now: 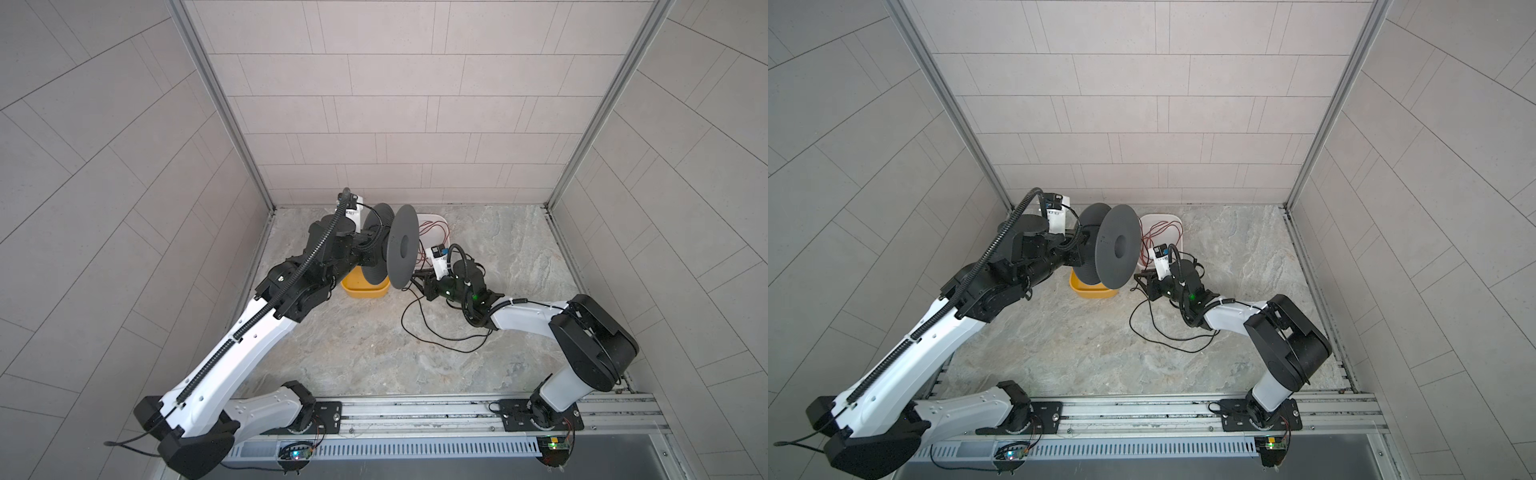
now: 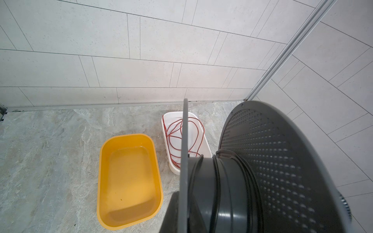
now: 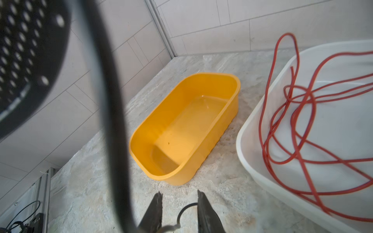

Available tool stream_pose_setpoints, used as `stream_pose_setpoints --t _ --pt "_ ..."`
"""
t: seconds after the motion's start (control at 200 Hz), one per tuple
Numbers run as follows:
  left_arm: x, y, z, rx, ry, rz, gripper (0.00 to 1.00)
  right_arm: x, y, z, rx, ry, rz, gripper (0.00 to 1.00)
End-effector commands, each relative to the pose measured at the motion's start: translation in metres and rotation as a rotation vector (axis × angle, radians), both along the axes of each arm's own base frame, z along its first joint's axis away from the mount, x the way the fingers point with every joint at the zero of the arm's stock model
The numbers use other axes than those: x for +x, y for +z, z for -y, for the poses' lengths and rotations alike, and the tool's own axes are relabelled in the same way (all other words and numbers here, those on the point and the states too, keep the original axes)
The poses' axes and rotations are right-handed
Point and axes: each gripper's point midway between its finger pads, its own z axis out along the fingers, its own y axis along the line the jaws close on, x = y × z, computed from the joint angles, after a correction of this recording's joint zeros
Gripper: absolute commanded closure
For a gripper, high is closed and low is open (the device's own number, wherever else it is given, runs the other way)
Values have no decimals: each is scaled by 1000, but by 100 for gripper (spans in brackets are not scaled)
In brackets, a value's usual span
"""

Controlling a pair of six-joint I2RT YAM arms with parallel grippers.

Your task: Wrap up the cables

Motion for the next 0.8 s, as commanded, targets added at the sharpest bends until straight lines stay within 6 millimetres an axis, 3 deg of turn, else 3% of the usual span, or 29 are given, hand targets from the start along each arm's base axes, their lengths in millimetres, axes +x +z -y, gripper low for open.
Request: stream_pose_setpoints --t 0.0,0.24,0.4,0.59,0.706,0.796 --pt "1 55 -5 -118 22 135 100 0 0 -6 26 -4 15 72" --pt "-1 58 -6 -132 18 138 100 0 -9 -14 35 -2 16 77" --pt "-4 57 -9 -132 21 136 100 4 -1 -15 58 -19 37 68" --pt "-5 60 -10 -142 19 140 100 10 11 -17 105 -36 60 67" --pt "-5 60 -10 -143 21 140 100 12 11 -19 114 -42 59 75" --pt "-3 58 -11 -134 29 139 100 12 8 -20 113 -42 53 86"
